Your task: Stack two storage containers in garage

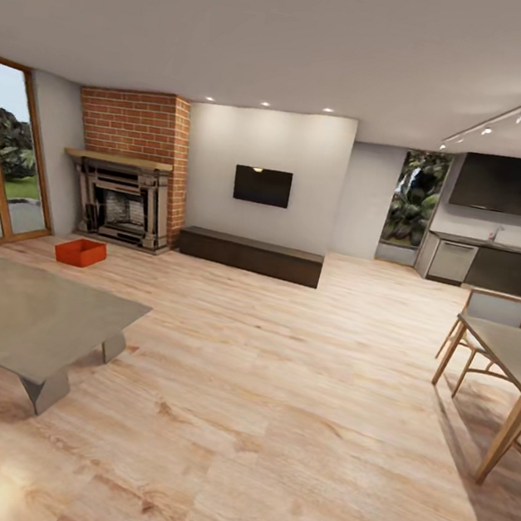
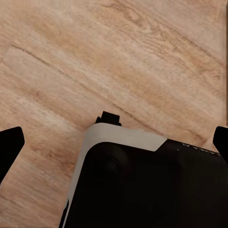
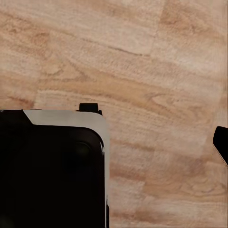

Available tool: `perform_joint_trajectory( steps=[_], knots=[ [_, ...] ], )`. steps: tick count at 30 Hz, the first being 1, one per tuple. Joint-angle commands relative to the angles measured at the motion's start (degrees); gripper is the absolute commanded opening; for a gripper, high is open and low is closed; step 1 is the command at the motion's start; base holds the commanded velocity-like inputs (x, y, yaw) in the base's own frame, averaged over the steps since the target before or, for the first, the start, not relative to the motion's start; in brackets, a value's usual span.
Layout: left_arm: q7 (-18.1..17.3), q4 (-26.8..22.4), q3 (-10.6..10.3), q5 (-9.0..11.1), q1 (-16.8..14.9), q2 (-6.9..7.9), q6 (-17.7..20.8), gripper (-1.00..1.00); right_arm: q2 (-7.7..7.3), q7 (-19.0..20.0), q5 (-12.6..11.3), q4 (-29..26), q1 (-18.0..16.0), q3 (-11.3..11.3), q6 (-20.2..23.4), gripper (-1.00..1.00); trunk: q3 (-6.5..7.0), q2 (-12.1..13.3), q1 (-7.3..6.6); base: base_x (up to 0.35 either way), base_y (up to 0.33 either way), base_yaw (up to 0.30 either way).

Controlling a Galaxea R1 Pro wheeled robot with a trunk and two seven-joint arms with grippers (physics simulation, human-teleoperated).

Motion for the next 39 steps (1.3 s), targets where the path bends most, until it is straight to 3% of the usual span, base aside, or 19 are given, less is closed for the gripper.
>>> perform_joint_trajectory(
  steps=[1,39],
  knots=[
    [0.1,0.0,-0.1,0.2,0.0,-0.01,-0.2,1.00,0.00,-0.1,-0.3,0.2,-0.1,0.5,-0.3,1.00,-0.09,-0.1,0.04,0.324,0.000,0.000],
    [0.1,0.1,-0.1,0.6,0.0,-0.12,0.3,1.00,-0.14,-0.1,-1.0,0.2,-0.1,-0.2,-0.8,1.00,-0.09,-0.1,0.04,0.324,0.000,0.000]
  ],
)
